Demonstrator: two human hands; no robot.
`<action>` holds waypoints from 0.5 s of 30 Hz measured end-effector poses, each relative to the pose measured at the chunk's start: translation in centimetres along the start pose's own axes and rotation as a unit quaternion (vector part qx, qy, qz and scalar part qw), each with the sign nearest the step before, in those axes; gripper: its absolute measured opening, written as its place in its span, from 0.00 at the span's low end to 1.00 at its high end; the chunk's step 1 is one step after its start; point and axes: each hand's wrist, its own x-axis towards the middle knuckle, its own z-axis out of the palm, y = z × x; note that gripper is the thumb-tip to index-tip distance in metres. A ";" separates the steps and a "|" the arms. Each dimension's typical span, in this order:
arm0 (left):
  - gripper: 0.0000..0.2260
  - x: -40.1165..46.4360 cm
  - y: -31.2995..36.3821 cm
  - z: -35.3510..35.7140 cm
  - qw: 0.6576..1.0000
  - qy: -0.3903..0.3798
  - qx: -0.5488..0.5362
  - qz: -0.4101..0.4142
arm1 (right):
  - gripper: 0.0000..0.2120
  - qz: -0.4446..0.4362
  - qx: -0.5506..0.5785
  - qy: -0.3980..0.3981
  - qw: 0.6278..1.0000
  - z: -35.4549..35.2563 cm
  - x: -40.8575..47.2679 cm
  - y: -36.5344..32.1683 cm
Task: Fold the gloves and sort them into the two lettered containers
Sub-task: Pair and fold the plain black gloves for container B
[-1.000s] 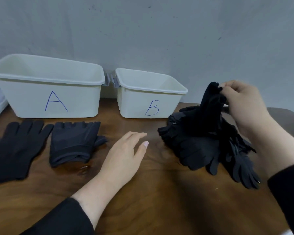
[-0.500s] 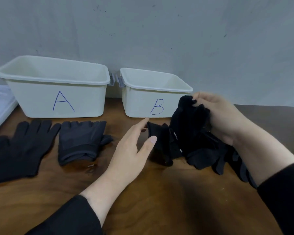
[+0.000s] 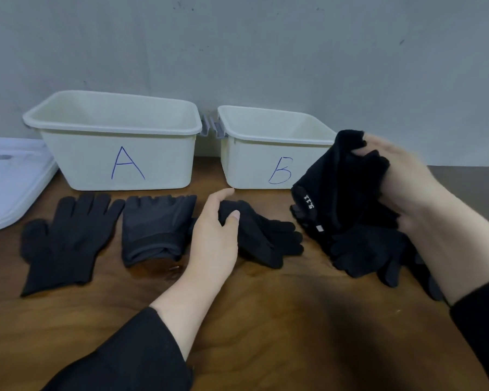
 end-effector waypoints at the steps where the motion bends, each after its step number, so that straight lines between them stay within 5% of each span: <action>1: 0.18 0.0 0.1 0.0 1.000 0.003 -0.012 -0.008 | 0.09 0.004 0.000 -0.010 1.000 -0.1 -0.1 -0.1; 6: 0.16 -0.3 0.1 -0.1 1.000 -0.013 -0.018 0.011 | 0.09 0.053 0.007 -0.050 0.997 0.5 -0.7 1.1; 11: 0.11 -1.0 0.2 0.2 0.993 -0.107 -0.009 0.049 | 0.08 0.090 0.000 -0.074 0.993 1.5 -1.0 2.5; 15: 0.15 -0.8 0.9 -0.1 0.996 -0.066 0.000 0.068 | 0.05 0.082 -0.015 -0.065 0.994 2.0 -1.1 2.7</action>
